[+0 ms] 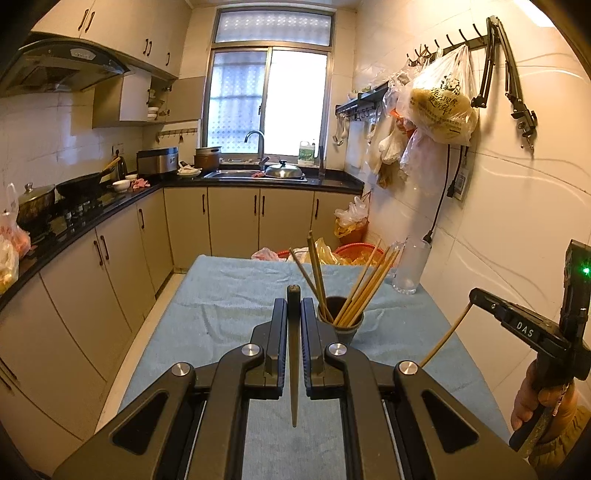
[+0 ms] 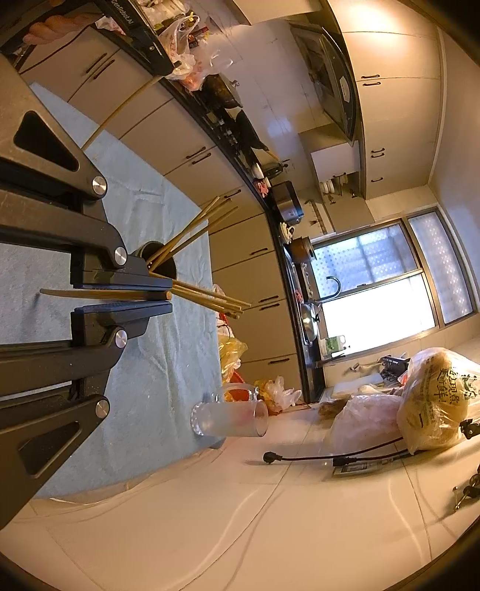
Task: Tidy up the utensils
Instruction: 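Lift both held chopsticks and carry them above the grey cup, then lower both held chopsticks down into the grey cup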
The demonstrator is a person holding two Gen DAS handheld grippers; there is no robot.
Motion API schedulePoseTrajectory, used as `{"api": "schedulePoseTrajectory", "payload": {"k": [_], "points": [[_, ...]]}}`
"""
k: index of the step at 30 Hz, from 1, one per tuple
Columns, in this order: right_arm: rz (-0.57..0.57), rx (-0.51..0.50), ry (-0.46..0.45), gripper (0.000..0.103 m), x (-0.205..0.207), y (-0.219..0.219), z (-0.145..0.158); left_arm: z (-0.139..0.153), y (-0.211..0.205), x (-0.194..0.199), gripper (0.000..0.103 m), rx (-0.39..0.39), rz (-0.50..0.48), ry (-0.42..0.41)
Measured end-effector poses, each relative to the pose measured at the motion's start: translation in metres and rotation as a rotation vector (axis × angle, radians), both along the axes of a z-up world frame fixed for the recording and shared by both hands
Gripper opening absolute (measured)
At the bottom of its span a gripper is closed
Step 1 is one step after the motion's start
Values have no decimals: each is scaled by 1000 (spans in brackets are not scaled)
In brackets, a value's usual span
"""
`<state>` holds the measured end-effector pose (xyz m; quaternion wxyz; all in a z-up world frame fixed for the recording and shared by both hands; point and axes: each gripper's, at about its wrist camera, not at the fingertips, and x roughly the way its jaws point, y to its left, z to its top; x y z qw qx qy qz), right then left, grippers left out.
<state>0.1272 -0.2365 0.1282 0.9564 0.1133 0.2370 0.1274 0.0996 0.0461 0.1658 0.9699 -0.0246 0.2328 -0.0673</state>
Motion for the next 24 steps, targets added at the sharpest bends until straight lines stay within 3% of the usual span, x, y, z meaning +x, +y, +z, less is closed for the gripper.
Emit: {"api": "schedulePoseTrajectory", "payload": {"k": [15, 24], "points": [[26, 55, -28, 6, 24, -4, 25, 64, -14, 31, 7, 20, -51, -76], [35, 88, -60, 6, 48, 3, 52, 78, -22, 76, 7, -49, -63, -60]]}}
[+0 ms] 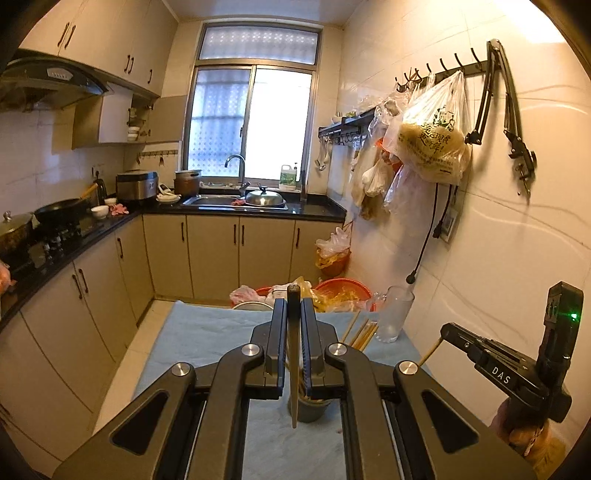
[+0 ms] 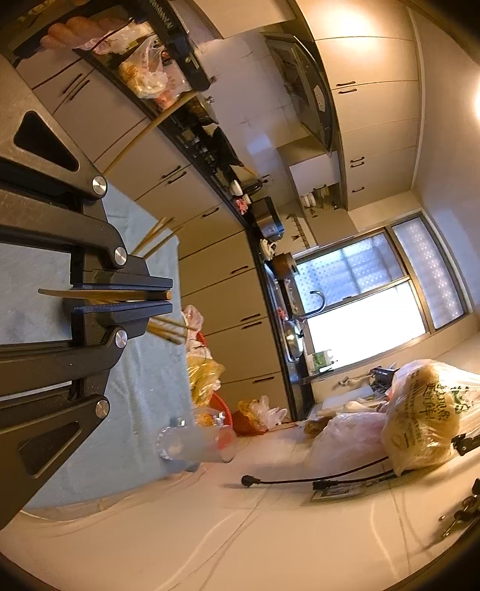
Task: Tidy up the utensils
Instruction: 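Lower both held chopsticks down into the grey cup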
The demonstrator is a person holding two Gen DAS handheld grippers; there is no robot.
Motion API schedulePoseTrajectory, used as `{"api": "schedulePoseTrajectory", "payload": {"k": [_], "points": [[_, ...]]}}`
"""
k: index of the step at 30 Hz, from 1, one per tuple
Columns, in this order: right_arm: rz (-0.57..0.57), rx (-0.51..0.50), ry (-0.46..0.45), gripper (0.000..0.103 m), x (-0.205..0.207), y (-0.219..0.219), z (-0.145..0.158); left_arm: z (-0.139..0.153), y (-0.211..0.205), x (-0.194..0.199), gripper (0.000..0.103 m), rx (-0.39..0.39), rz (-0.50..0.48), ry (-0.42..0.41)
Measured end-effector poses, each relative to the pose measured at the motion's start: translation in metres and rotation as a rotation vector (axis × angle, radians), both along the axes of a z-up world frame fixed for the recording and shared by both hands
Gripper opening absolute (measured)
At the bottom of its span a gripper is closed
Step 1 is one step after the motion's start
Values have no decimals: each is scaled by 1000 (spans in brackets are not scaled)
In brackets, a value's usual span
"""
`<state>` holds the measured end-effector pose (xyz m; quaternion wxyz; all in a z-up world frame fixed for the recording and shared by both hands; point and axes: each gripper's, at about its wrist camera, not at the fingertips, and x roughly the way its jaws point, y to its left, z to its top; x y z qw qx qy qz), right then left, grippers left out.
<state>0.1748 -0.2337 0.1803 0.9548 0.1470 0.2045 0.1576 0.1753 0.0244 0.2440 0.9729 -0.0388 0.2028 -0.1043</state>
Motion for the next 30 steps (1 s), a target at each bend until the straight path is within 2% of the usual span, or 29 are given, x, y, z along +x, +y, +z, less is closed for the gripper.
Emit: {"api": "schedulePoseTrajectory", "payload": {"k": [10, 13, 17, 30], "points": [[-21, 19, -55, 6, 39, 8, 24, -3, -12, 46, 7, -47, 3, 0], [-44, 8, -61, 6, 51, 9, 22, -9, -16, 61, 7, -60, 2, 10], [-54, 20, -26, 6, 70, 7, 8, -25, -21, 76, 7, -64, -2, 38], [-38, -18, 20, 6, 88, 18, -26, -63, -47, 92, 7, 61, 44, 18]]}}
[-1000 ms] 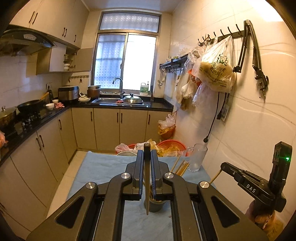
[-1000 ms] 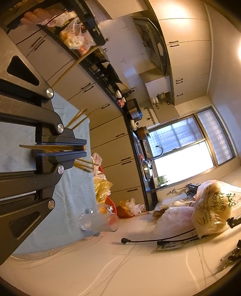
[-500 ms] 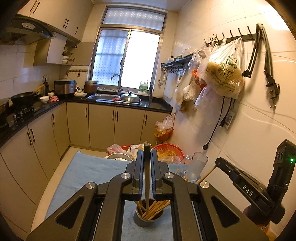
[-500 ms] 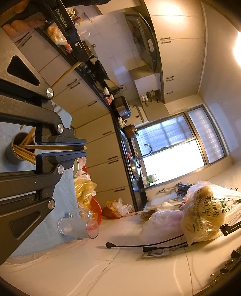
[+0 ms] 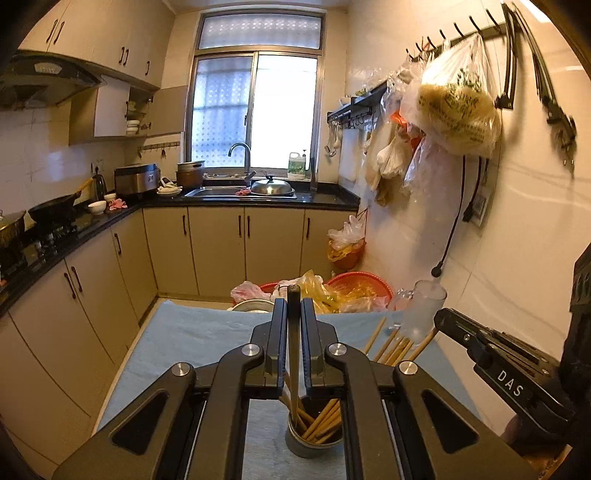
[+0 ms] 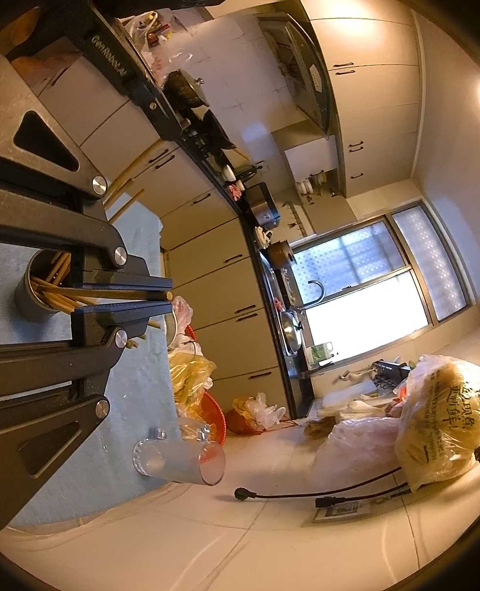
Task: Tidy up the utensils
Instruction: 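Lower both held chopsticks down into the grey cup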
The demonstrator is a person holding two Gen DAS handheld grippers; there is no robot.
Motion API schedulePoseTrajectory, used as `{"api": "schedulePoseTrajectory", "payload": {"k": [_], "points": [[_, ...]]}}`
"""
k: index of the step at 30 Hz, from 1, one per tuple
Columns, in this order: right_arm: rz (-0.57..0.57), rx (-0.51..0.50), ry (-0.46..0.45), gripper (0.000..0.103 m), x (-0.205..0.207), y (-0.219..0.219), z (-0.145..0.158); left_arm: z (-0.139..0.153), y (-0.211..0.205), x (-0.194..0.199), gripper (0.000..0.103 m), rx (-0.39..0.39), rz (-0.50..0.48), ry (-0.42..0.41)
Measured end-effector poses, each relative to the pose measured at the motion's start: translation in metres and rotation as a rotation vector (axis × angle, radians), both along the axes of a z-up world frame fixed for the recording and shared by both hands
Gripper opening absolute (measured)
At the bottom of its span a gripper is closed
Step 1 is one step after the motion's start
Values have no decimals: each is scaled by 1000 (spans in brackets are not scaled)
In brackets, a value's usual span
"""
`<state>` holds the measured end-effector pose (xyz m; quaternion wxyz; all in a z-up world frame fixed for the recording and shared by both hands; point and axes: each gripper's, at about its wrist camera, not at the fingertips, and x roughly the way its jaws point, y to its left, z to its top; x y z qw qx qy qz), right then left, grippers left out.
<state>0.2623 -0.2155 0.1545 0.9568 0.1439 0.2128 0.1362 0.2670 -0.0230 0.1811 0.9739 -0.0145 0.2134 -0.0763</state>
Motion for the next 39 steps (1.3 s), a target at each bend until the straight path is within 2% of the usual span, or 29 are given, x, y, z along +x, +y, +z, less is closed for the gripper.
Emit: {"api": "schedulePoseTrajectory", "payload": {"k": [6, 15, 39], "points": [[8, -9, 12, 6, 1, 3, -8, -12, -9, 2, 7, 37, -3, 3], [13, -4, 45, 6, 6, 2, -22, -30, -12, 11, 7, 47, 0, 45], [23, -5, 69, 7, 5, 6, -39, -49, -4, 12, 7, 55, 13, 70]]}}
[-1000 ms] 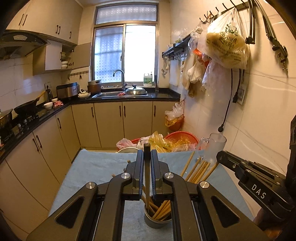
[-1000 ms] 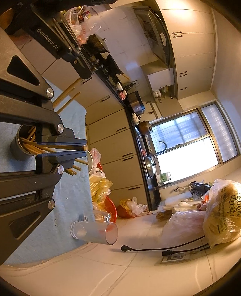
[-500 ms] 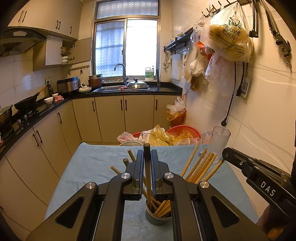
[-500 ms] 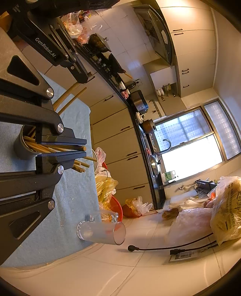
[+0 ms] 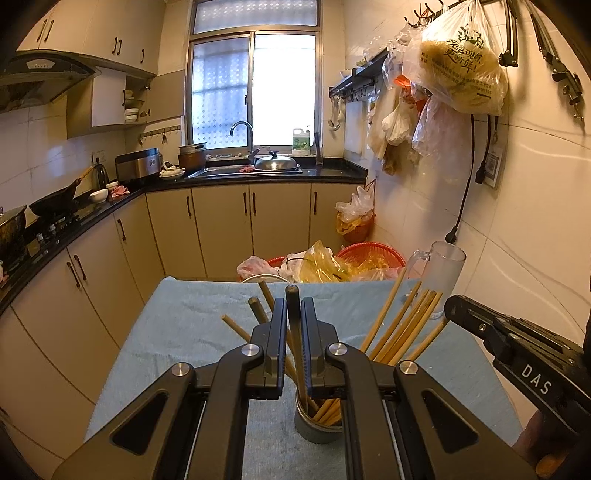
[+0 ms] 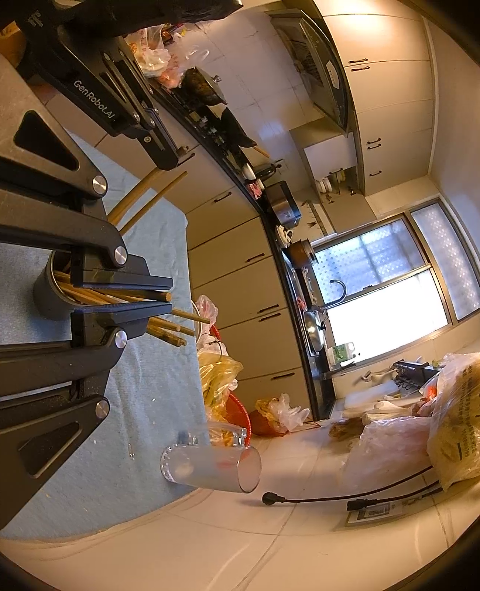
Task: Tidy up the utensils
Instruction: 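Lower both held chopsticks down into the grey cup, then open the left tool to release its chopstick while the right tool releases its own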
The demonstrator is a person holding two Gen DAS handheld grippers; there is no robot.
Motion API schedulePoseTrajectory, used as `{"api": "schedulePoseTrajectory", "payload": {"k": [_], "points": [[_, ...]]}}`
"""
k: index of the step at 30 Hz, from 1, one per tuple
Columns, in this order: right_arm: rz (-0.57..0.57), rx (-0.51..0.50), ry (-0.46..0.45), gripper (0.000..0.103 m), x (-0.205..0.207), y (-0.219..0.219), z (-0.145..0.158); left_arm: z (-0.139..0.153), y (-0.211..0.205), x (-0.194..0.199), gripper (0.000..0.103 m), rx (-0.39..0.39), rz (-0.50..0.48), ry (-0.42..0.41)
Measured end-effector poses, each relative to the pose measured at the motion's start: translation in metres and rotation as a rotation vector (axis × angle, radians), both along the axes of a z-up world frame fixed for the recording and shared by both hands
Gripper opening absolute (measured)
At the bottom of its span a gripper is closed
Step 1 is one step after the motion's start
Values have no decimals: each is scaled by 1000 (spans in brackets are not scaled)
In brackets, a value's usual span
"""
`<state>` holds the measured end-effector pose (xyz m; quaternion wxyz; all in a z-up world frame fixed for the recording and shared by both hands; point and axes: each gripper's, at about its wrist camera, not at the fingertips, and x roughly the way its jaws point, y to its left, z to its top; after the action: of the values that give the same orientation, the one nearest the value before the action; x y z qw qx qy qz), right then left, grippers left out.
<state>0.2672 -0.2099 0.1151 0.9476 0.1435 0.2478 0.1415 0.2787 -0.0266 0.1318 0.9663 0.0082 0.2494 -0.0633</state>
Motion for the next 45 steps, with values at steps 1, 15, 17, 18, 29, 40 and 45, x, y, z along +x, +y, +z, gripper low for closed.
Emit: {"api": "schedulePoseTrajectory", "payload": {"k": [1, 15, 17, 18, 29, 40, 45], "points": [[2, -3, 5, 7, 0, 1, -2, 1, -1, 1, 7, 3, -1, -1], [16, -37, 1, 7, -5, 14, -9, -12, -2, -4, 7, 35, 1, -13], [17, -37, 2, 7, -5, 13, -9, -11, -4, -3, 7, 35, -3, -10], [17, -36, 1, 7, -5, 13, -9, -10, -4, -4, 7, 32, -4, -7], [-4, -30, -36, 7, -8, 12, 3, -1, 1, 0, 7, -7, 11, -15], [5, -37, -22, 7, -4, 14, -2, -6, -2, 2, 7, 1, 4, -3], [7, -41, -18, 7, -4, 14, -1, -12, -2, 5, 7, 3, 6, 18]]}}
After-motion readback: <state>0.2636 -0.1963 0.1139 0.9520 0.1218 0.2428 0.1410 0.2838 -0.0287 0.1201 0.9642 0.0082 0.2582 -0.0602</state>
